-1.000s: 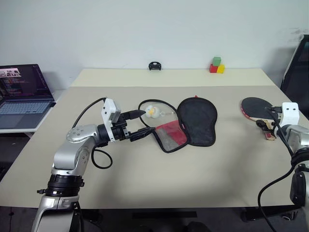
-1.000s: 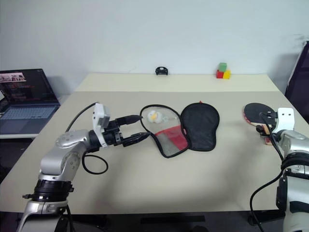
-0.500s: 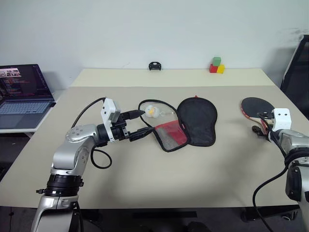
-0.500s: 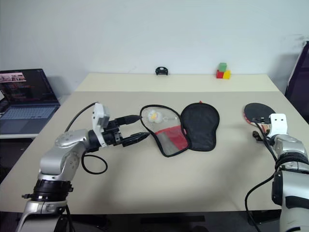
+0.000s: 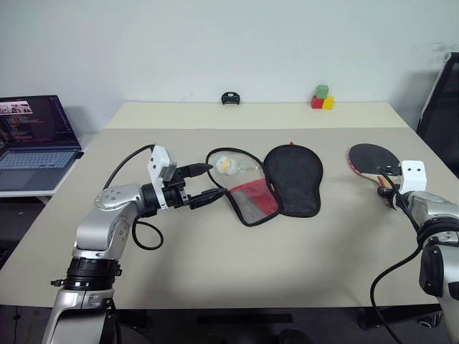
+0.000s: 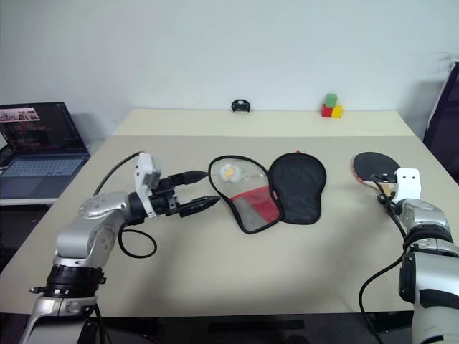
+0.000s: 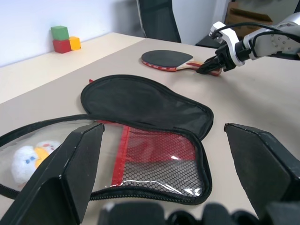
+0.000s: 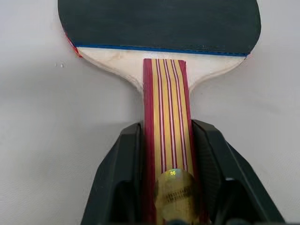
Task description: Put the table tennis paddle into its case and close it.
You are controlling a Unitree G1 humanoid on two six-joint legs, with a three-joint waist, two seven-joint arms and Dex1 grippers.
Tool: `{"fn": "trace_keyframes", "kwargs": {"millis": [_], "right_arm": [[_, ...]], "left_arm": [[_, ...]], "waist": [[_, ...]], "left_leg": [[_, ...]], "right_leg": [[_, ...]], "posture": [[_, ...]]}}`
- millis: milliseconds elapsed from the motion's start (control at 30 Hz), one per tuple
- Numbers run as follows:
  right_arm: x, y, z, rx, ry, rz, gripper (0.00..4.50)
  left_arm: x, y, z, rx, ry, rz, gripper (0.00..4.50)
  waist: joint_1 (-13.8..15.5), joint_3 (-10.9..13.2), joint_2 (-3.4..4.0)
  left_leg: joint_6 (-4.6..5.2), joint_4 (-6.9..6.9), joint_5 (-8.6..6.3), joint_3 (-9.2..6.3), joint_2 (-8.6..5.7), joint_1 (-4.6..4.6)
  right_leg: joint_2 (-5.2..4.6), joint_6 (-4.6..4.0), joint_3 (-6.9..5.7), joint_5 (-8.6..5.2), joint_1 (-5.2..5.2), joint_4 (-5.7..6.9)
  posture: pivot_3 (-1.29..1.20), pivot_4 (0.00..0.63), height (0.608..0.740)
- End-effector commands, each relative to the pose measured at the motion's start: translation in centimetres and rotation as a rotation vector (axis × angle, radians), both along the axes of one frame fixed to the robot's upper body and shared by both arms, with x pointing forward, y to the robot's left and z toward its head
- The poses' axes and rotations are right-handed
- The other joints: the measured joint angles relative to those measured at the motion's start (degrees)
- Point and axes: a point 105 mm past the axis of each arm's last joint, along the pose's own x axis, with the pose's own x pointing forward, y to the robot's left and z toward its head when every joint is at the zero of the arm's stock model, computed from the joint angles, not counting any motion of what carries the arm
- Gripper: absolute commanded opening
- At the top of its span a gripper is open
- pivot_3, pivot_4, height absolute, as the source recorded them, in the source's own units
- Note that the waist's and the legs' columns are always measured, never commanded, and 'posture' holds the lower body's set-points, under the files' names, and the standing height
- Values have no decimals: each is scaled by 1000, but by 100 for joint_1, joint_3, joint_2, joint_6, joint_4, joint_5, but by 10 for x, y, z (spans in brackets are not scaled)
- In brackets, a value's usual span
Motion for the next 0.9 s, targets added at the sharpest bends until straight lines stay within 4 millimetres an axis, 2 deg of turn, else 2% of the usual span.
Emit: {"fn": "trace_keyframes", "kwargs": {"millis": [33,133,267,567,700,833,900], "right_arm": [[-3,5,-3,5,26,10,1250],[-13,7,-5,21,49,-7,1250],[-42,15,-11,63,92,-28,1250],[-101,58,-21,154,170,-11,1250],[-104,70,-27,189,185,-9,1249],[-99,64,-28,161,175,-37,1249],[-94,62,-27,155,158,-41,1967]], "left_arm": [[-5,2,12,2,-46,-10,4500],[-6,2,10,10,-41,-20,4500],[-8,1,9,15,-38,-32,4500],[-8,-2,6,15,-28,-57,4500],[-7,-5,6,11,-26,-66,4500],[-5,-8,7,9,-29,-72,4500],[-5,-8,8,8,-31,-73,4500]], "waist": [[2,0,0],[13,0,0],[33,-2,2],[54,-9,-2],[42,-11,-4],[34,-16,-13],[15,-25,-26]], "left_leg": [[0,-1,0,-1,0,0],[0,-2,0,-6,2,-4],[0,-5,0,-14,2,-9],[24,-2,-13,-23,1,-4],[24,-2,-14,-22,1,0],[24,-2,-14,-21,0,3],[24,-2,-14,-20,0,6]], "right_leg": [[0,0,-1,0,0,-1],[0,0,-5,0,-1,-3],[0,0,-11,0,-3,-4],[2,0,-14,0,1,3],[4,0,-12,0,1,6],[5,0,-11,0,1,7],[6,0,-9,0,3,10]], "posture": [[0,150,740],[0,150,740],[0,150,740],[0,150,740],[0,150,740],[0,150,740],[0,150,740]]}}
